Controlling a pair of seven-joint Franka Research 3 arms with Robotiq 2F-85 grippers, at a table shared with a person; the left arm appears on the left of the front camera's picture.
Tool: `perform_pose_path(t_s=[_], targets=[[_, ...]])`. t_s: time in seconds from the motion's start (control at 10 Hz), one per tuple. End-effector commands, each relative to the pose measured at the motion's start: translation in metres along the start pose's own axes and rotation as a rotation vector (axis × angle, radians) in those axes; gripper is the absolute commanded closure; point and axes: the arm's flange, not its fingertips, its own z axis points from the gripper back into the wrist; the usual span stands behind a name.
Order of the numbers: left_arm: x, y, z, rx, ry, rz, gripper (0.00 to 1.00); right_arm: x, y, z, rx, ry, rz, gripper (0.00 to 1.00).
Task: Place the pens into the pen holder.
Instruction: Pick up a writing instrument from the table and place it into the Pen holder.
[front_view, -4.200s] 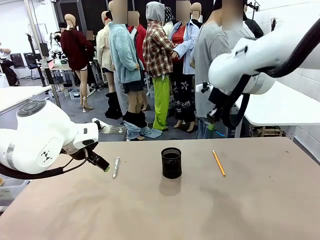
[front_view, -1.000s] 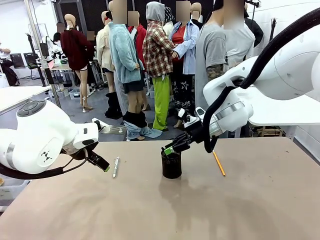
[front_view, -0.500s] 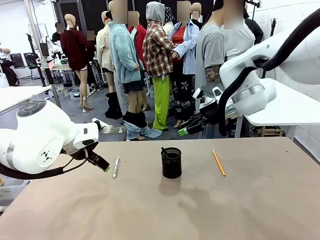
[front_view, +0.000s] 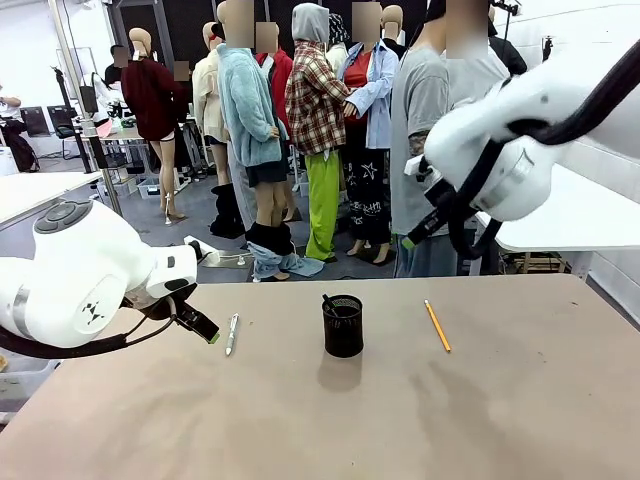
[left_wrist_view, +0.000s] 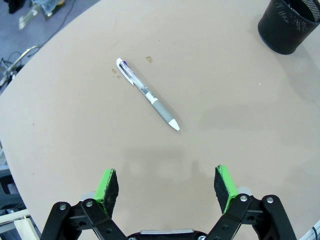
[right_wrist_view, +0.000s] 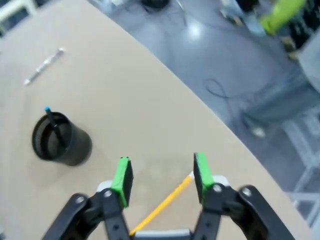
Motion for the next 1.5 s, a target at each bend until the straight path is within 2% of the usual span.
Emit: perform_pose_path(t_s=[0.0, 0.4, 0.7, 0.8, 1.1, 1.4], targets=[[0.000, 0.002, 0.001, 0.000, -0.002, 0.004, 0.00, 0.028, -0.001, -0.012, -0.066, 0.241, -0.159, 0.38], [0.000, 0.002, 0.001, 0.000, -0.002, 0.004, 0.00, 0.037, -0.011, -0.047, -0.041, 0.479, -0.244, 0.38], [0.000, 0.002, 0.001, 0.000, -0.002, 0.004, 0.00, 0.026, 0.000, -0.067, -0.100, 0.622, -0.247, 0.38], [0.000, 0.002, 0.001, 0.000, -0.002, 0.004, 0.00, 0.020, 0.004, -0.074, -0.098, 0.636, -0.276, 0.38], [0.000, 0.002, 0.001, 0.000, -0.002, 0.004, 0.00, -0.006, 0.009, -0.100, -0.223, 0.700, -0.304, 0.38], [0.000, 0.002, 0.001, 0.000, -0.002, 0.004, 0.00, -0.029, 0.011, -0.114, -0.174, 0.706, -0.351, 0.38]])
